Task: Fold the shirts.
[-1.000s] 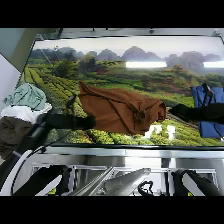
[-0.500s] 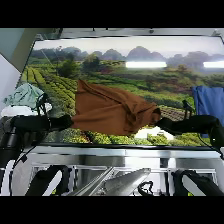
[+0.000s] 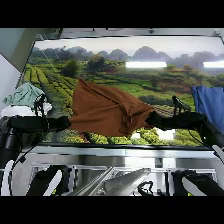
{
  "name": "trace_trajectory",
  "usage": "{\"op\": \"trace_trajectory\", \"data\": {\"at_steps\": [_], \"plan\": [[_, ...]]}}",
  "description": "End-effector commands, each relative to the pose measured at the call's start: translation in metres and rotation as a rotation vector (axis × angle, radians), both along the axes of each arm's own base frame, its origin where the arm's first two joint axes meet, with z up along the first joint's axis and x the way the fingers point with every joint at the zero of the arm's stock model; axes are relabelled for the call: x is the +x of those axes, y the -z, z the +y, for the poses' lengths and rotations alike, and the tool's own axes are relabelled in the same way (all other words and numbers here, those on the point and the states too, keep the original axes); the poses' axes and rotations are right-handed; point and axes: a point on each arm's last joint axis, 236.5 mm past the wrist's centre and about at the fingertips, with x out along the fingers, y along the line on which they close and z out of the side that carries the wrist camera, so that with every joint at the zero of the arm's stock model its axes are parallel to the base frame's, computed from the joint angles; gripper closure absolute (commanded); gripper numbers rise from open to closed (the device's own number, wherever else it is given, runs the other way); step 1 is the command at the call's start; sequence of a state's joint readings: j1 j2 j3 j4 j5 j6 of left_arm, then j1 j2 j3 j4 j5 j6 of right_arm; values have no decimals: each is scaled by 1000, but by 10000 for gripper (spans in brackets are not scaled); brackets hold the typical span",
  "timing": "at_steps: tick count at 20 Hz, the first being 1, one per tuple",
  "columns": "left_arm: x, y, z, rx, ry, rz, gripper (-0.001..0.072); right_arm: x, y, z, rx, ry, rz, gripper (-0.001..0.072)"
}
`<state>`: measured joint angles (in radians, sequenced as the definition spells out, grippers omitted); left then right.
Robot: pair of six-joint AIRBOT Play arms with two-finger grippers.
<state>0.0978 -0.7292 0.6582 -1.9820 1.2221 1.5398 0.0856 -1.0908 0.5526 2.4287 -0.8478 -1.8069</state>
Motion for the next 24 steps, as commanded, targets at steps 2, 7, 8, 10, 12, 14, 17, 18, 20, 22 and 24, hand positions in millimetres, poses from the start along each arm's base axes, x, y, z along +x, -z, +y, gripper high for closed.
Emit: {"op": "trace_trajectory", "data": {"at_steps": [2, 7, 8, 10, 12, 14, 17, 18, 20, 22, 24], "plan": [[3, -1, 1, 4, -1, -16, 695, 21, 4, 27, -5, -51, -4, 208], [2, -1, 1, 11, 23, -21, 695, 21, 9, 40, 12, -141, 44, 661], [3, -1, 1, 12, 23, -25, 695, 21, 0, 42, 22, -156, 33, 688], [10, -7, 2, 14, 13, -62, 695, 33, -38, 42, 40, -165, -57, 686], [42, -68, 4, 14, -22, -285, 696, 60, -118, 29, 70, -157, -230, 687], [67, -221, 19, 51, -94, -718, 696, 84, -256, -1, 61, -123, -546, 688], [-8, -456, 27, 145, -145, -1275, 696, 32, -498, -37, -88, -68, -1176, 688], [-43, -507, 25, 206, -144, -1393, 696, -8, -558, -36, -153, -78, -1362, 688], [-95, -567, 16, 284, -137, -1526, 696, -82, -629, -30, -247, -78, -1613, 687], [-118, -598, 11, 344, -138, -1598, 696, -124, -664, -35, -323, -22, -1766, 687], [-110, -607, 12, 365, -137, -1602, 696, -140, -676, -39, -365, 4, -1834, 687]]}}
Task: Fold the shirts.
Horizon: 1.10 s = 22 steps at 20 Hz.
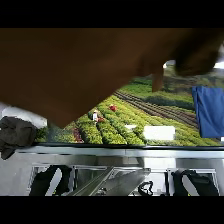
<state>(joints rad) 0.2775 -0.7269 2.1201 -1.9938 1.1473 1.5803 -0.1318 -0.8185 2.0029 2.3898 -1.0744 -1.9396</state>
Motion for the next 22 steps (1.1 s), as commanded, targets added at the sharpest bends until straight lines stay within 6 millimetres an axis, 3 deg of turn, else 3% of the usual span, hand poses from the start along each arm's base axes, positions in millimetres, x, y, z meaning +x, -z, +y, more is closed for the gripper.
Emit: {"op": "trace_trajectory", "data": {"at_steps": [1, 3, 5, 6, 8, 10, 12, 13, 15, 17, 18, 19, 20, 22], "plan": [[-14, -30, -7, 54, -20, -62, 696, -59, -44, -6, -52, 87, -219, 687], [28, -16, -4, 24, 38, 15, 696, -33, -34, -9, -66, 93, -180, 687], [87, 18, -2, -12, 124, 130, 696, 26, -5, -15, -48, 77, -50, 687], [121, 45, 4, -57, 158, 203, 696, 66, 23, -14, -24, 35, 57, 687], [191, 118, 13, -111, 195, 351, 696, 148, 101, -6, 5, -34, 299, 686], [259, 204, -1, -106, 245, 494, 696, 222, 199, 5, 22, -63, 535, 687], [317, 307, -18, -149, 272, 669, 696, 276, 305, 17, 43, -70, 749, 687], [342, 367, -22, -153, 262, 775, 696, 297, 357, 20, 56, -58, 844, 687], [372, 489, -26, -130, 248, 991, 695, 328, 465, 24, 71, -28, 1029, 686], [385, 592, -27, -156, 244, 1175, 696, 342, 545, 28, 96, -18, 1168, 687], [389, 630, -26, -167, 243, 1240, 695, 350, 577, 26, 120, 3, 1212, 687], [396, 661, -27, -174, 248, 1289, 696, 357, 599, 22, 133, 29, 1229, 687], [405, 678, -28, -176, 252, 1308, 696, 365, 612, 18, 142, 57, 1228, 686], [426, 683, -28, -172, 257, 1287, 696, 380, 610, 9, 159, 106, 1180, 685]]}}
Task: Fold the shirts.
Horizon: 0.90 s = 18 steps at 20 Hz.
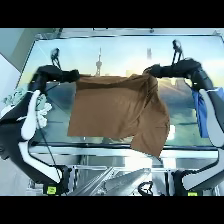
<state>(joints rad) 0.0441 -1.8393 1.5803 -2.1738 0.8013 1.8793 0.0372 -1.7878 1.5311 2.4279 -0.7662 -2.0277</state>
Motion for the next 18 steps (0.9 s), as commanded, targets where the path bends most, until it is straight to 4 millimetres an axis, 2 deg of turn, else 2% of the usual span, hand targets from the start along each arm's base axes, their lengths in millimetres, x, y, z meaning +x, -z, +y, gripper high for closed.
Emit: {"op": "trace_trajectory", "data": {"at_steps": [1, 2, 3, 5, 6, 8, 9, 10, 11, 12, 13, 14, 16, 17, 18], "plan": [[25, 50, -5, 4, 29, 45, 695, 25, 31, -12, -13, 82, -10, 645], [30, 42, -7, 1, 44, 36, 695, 27, 20, -11, -9, 73, -27, 464], [34, 29, -10, -4, 61, 23, 678, 28, 4, -11, -4, 56, -45, 351], [36, -6, -15, -14, 113, 8, 32, 23, -37, -28, 28, 72, -47, 341], [32, -24, -14, -19, 150, 15, 32, 16, -57, -41, 44, 76, -42, 341], [14, -62, -5, -27, 204, 47, 33, -21, -93, -74, 23, 28, -8, 343], [3, -78, 9, -32, 195, 64, 33, -45, -95, -94, -11, 14, 49, 343], [-13, -92, 27, -33, 183, 84, 34, -76, -86, -121, -64, 25, 151, 343], [-33, -97, 44, -37, 168, 124, 35, -107, -70, -144, -112, 40, 258, 343], [-61, -92, 63, -43, 151, 201, 45, -138, -52, -161, -128, 56, 359, 341], [-93, -77, 78, -45, 140, 306, 45, -165, -35, -170, -107, 71, 431, 299], [-134, -58, 89, -61, 135, 438, 45, -188, -18, -176, -70, 95, 489, 150], [-203, -22, 93, -125, 107, 630, 45, -226, 13, -174, -15, 68, 577, 129], [-229, -5, 90, -158, 92, 681, 46, -241, 29, -170, -1, 40, 616, 131], [-247, 8, 88, -178, 73, 711, 46, -251, 42, -165, 12, 18, 645, 132]]}}
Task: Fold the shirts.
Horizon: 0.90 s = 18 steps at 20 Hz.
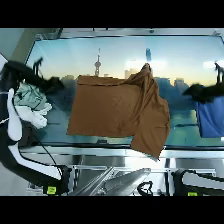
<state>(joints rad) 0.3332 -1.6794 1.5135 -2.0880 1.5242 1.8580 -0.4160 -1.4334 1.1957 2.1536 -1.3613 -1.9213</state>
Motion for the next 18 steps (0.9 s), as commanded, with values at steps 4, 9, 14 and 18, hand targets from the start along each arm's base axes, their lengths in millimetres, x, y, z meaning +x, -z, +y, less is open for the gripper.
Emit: {"op": "trace_trajectory", "data": {"at_steps": [4, 9, 14, 18], "plan": [[-130, 73, -7, -78, -76, 249, 45, -61, 68, 15, 111, -52, 192, 140], [-124, 95, -23, -64, -92, 203, 62, -56, 98, 33, 173, -66, 242, 150], [-129, 108, -47, -67, -16, 258, 77, -63, 117, 68, 201, -171, 294, 248], [-142, 112, -66, -87, 65, 307, 602, -63, 101, 90, 291, -220, 268, 483]]}}
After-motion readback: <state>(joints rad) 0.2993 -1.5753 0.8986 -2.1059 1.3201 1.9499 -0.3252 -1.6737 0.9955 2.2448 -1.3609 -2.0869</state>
